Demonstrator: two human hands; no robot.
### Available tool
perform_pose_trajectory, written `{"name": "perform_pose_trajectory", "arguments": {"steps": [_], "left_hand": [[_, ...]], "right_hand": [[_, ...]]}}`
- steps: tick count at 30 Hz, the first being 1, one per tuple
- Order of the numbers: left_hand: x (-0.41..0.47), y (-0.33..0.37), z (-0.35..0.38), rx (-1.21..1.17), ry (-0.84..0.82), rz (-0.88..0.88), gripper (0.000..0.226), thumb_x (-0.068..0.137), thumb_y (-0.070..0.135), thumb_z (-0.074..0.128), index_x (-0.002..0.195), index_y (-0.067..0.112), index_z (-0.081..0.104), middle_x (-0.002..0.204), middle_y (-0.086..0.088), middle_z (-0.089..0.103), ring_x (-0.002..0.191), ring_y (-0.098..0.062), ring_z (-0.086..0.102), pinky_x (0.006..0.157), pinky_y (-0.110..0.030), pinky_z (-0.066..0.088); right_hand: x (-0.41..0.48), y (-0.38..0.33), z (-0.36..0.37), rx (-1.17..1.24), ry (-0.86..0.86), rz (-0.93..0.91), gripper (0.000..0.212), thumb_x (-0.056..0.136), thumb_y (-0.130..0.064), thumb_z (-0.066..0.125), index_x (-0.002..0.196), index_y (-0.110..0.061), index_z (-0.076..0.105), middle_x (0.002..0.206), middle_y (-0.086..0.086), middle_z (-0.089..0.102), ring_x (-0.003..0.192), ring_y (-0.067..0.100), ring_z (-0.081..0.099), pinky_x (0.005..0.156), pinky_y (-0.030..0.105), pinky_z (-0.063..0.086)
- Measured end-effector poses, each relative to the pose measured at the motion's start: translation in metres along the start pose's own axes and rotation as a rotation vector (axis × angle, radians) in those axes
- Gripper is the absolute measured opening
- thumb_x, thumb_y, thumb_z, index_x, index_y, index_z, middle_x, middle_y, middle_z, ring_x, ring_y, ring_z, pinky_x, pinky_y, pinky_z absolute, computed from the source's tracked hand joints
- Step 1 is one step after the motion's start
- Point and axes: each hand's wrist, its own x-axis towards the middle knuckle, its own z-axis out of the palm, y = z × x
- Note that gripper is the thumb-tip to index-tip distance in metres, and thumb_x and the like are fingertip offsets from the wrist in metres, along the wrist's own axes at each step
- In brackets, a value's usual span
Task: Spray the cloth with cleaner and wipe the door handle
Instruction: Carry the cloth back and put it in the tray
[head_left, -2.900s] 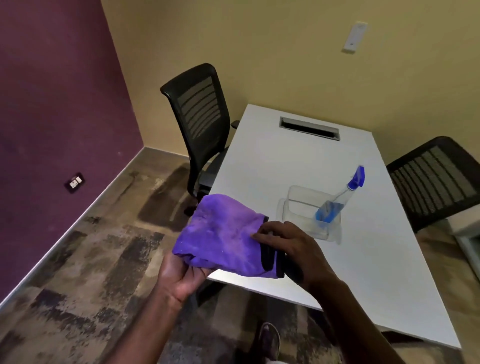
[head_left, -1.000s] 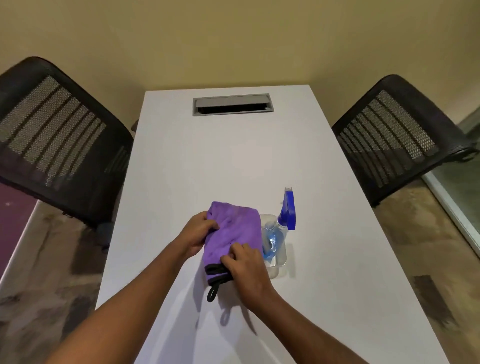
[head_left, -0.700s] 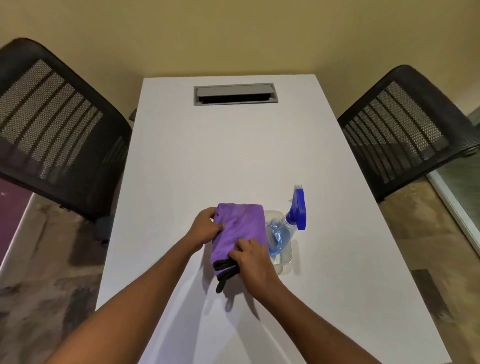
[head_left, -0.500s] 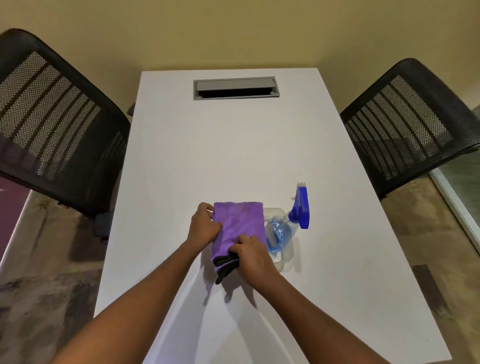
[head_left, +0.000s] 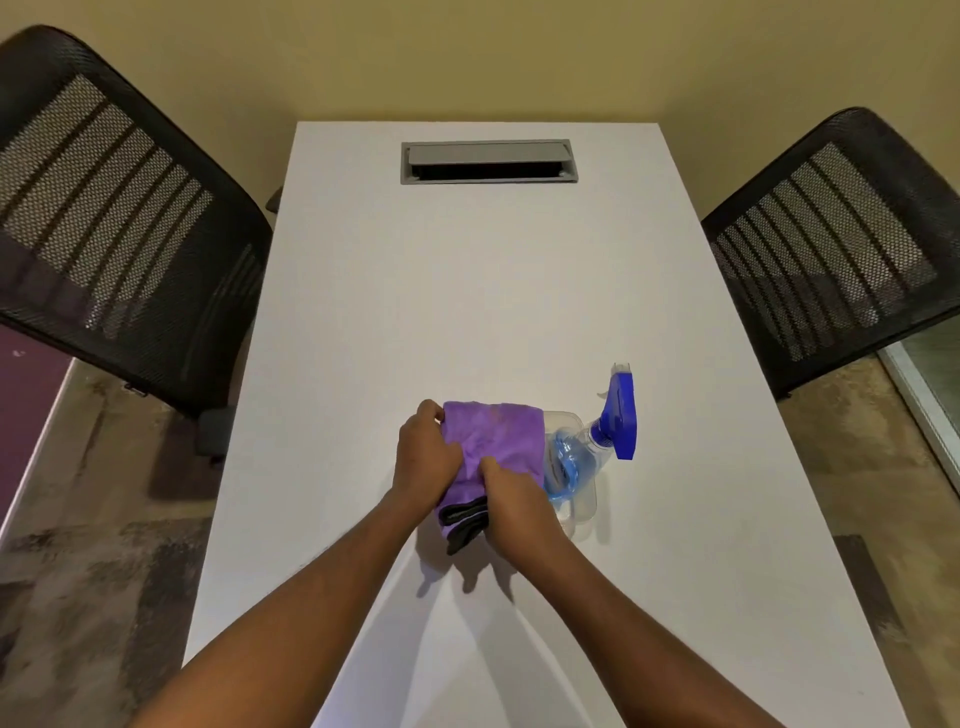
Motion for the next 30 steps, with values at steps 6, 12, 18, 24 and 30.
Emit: {"name": "perform_pose_trajectory", "arguments": {"steps": [6,12,18,24,30], "left_hand": [[-0.002,-0.003,-0.001,0.014,-0.021,-0.092,0.024,0.074,-0.001,0.065,0.088,0.013,0.051,0.067,0.003,0.055,0.056,-0.011,0.052,0.044,-0.015,0.039],[-0.003,-0.004,0.003,-0.023,0.017,-0.077,0.028,0.076,0.000,0.069,0.093,0.015,0.053,0.076,0.004,0.056,0.063,-0.006,0.051,0.045,-0.008,0.040],[-0.008,-0.008,0.012,-0.064,0.100,-0.069,0.023,0.076,-0.010,0.060,0.076,0.011,0.050,0.073,-0.002,0.056,0.060,-0.015,0.049,0.049,-0.010,0.037],[-0.007,-0.012,0.016,-0.074,0.136,-0.085,0.027,0.076,-0.010,0.063,0.069,0.010,0.046,0.067,-0.005,0.053,0.058,-0.016,0.046,0.050,-0.013,0.035],[-0.006,-0.018,0.017,-0.047,0.092,-0.083,0.020,0.078,-0.005,0.066,0.073,0.009,0.053,0.070,0.002,0.054,0.061,-0.011,0.048,0.052,-0.011,0.037]], "right_hand": [[-0.003,0.000,0.007,-0.031,-0.071,0.076,0.074,0.091,-0.022,0.061,0.150,-0.014,0.017,0.130,0.015,0.049,0.117,0.030,0.051,0.097,0.039,0.046],[0.013,-0.002,0.004,-0.134,-0.159,0.091,0.070,0.090,-0.027,0.063,0.147,-0.013,0.026,0.133,0.016,0.046,0.123,0.032,0.046,0.099,0.043,0.045],[0.016,-0.005,0.006,-0.088,-0.107,0.109,0.057,0.091,-0.020,0.062,0.140,-0.016,0.034,0.128,0.015,0.050,0.119,0.035,0.048,0.096,0.044,0.046],[0.018,0.000,0.014,-0.080,-0.009,0.066,0.020,0.094,-0.016,0.053,0.114,-0.014,0.054,0.110,0.011,0.062,0.107,0.031,0.055,0.087,0.039,0.046],[0.031,0.004,0.011,-0.140,-0.087,0.095,0.018,0.094,-0.011,0.052,0.106,-0.010,0.066,0.085,0.006,0.053,0.082,0.021,0.048,0.070,0.029,0.037]]}}
